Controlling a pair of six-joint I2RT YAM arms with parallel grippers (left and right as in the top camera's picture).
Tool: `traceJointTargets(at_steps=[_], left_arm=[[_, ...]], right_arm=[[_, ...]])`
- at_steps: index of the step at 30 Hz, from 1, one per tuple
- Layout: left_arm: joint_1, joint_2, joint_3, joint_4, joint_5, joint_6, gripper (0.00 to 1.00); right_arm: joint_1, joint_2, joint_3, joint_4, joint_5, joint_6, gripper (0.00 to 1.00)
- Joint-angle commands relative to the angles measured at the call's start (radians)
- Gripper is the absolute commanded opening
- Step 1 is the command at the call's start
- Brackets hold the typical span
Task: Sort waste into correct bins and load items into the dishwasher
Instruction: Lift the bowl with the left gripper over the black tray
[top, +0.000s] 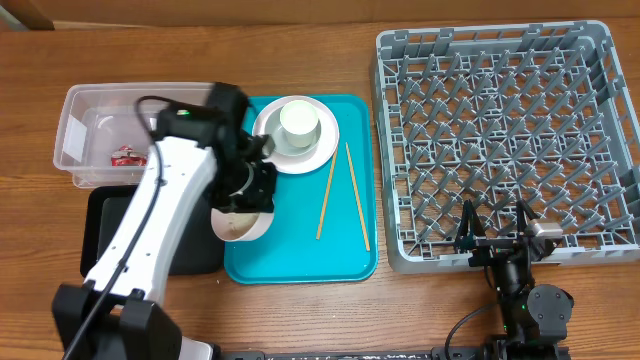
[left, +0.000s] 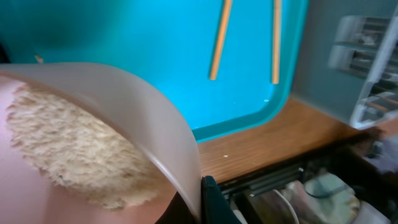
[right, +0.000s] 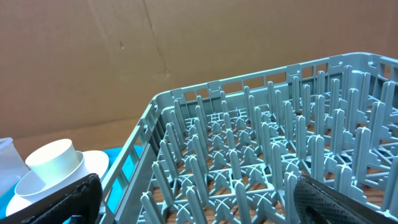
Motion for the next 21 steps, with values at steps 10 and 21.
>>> traceJointTargets(at_steps=[10,21], left_arm=[[0.518,-0.070,-0.016,0.014,0.337,0.272,0.04],[0.796,-0.070,-0.207,0.029,0.690,0.499,0.04]], right_arm=[[-0.001,-0.010,-0.011,0.005,0.002,-0.008,1.00],[-0.001,-0.010,-0.011,0.005,0.002,-0.008,1.00]])
